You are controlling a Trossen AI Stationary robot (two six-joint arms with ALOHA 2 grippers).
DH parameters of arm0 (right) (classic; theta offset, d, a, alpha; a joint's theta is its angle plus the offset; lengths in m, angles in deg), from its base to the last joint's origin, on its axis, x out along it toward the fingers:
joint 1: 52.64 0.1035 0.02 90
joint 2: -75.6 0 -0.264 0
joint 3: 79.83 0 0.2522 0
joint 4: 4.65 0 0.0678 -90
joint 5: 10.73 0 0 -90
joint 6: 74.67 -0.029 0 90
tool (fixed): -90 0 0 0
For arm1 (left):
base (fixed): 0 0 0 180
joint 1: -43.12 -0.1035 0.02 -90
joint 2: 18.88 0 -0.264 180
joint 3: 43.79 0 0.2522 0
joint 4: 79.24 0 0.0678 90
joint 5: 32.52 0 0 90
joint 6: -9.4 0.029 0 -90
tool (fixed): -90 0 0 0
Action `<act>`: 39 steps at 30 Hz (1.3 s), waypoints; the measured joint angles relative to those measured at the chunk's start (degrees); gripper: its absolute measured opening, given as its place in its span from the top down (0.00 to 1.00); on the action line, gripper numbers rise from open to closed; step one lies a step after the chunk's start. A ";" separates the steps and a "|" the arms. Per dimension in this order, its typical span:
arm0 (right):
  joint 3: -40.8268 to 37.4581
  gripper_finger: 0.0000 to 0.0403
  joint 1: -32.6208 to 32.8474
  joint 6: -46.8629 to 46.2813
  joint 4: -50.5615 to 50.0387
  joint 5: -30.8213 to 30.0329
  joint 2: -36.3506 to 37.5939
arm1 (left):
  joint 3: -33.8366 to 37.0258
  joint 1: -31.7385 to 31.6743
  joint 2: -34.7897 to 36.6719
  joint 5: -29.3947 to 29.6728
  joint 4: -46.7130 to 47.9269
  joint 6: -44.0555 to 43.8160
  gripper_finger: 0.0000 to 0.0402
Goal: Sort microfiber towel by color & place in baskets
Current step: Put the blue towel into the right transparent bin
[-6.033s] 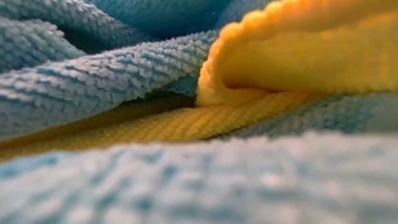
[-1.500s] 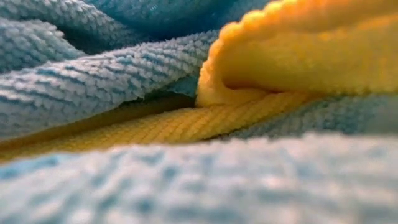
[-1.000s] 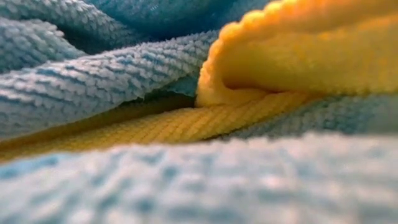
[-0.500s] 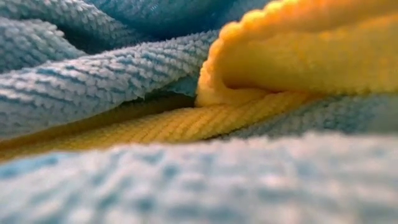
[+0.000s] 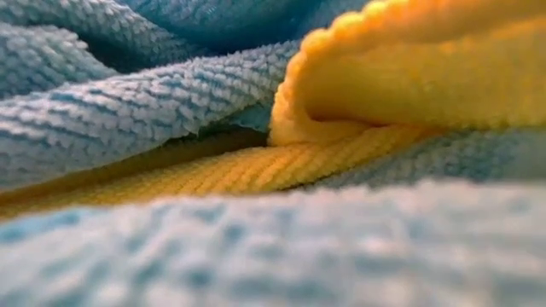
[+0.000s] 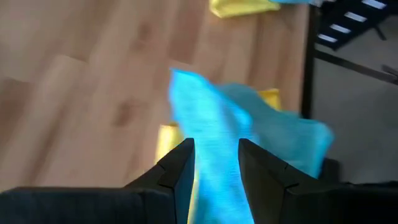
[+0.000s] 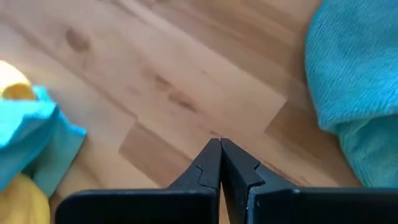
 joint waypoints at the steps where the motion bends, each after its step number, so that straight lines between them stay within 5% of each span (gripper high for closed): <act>1: 0.00 1.00 0.65 0.02 -0.06 -0.16 0.00 | -1.68 0.44 -1.82 -0.61 -0.02 -0.89 0.72; 10: 0.00 1.00 4.97 0.15 1.83 -1.83 0.00 | -13.87 2.81 -15.09 -3.86 6.99 -6.03 0.72; 18: 0.02 1.00 6.80 -0.04 2.16 -2.45 -0.02 | -14.82 2.68 -20.41 -5.26 10.45 -10.17 0.73; 23: 0.02 1.00 7.26 0.65 2.15 -2.49 -0.02 | -14.82 2.09 -21.23 -7.61 10.60 -10.67 0.92; 31: 0.02 1.00 7.26 1.46 2.12 -2.62 -0.02 | -14.80 1.20 -14.49 -6.35 10.92 -9.02 1.00; 39: 0.02 1.00 7.11 3.81 2.16 -4.90 -0.02 | -14.80 -1.10 1.29 8.71 11.74 -0.44 1.00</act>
